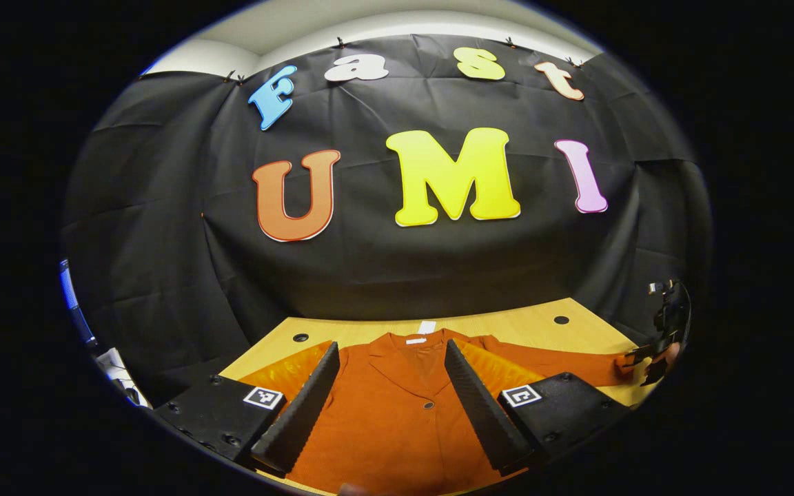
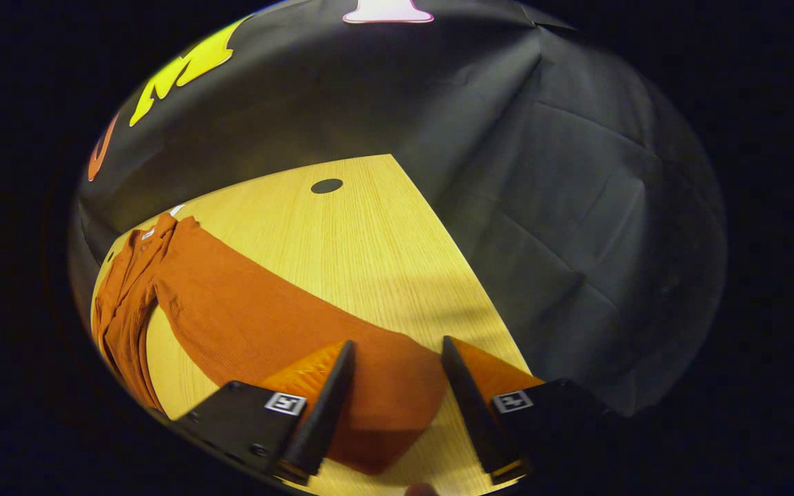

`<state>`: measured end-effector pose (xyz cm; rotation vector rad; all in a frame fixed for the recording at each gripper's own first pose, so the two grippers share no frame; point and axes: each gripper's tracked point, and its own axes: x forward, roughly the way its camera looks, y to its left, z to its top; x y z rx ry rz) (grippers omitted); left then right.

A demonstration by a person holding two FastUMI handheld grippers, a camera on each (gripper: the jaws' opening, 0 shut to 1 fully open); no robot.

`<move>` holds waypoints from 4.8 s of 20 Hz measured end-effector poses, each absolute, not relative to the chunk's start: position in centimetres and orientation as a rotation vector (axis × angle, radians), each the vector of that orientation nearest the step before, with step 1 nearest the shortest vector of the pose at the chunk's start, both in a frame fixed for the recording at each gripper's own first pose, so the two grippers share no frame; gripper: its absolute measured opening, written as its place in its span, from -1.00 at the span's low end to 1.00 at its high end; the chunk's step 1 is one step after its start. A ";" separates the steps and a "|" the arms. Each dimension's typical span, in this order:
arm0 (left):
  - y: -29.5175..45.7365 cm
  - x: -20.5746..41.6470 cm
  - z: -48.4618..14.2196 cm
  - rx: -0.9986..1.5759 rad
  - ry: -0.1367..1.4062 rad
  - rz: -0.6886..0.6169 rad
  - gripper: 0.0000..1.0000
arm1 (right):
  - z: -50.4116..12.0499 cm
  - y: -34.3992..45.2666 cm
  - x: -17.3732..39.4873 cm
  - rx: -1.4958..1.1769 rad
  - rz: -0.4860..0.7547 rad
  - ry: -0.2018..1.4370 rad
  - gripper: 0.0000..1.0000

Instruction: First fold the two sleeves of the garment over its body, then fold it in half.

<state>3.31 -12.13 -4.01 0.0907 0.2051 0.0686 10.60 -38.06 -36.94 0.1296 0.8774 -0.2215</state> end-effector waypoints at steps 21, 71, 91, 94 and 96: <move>-3.5 1.6 -5.0 0.046 0.193 0.105 0.99 | -19.7 -25.4 18.8 0.312 -0.233 0.724 -0.99; 28.3 -4.3 -24.3 -0.146 0.403 0.491 1.00 | -11.0 26.2 16.0 0.108 0.572 0.581 0.90; 30.4 -4.3 -34.2 -0.209 0.629 0.530 0.72 | -7.8 15.1 5.3 0.089 0.480 0.563 0.96; 30.8 -4.7 -34.0 -0.221 0.622 0.531 0.13 | -8.0 14.6 5.5 0.091 0.472 0.568 0.96; 30.3 -4.3 -33.5 -0.221 0.622 0.529 -0.54 | -7.8 13.8 5.4 0.086 0.466 0.567 0.96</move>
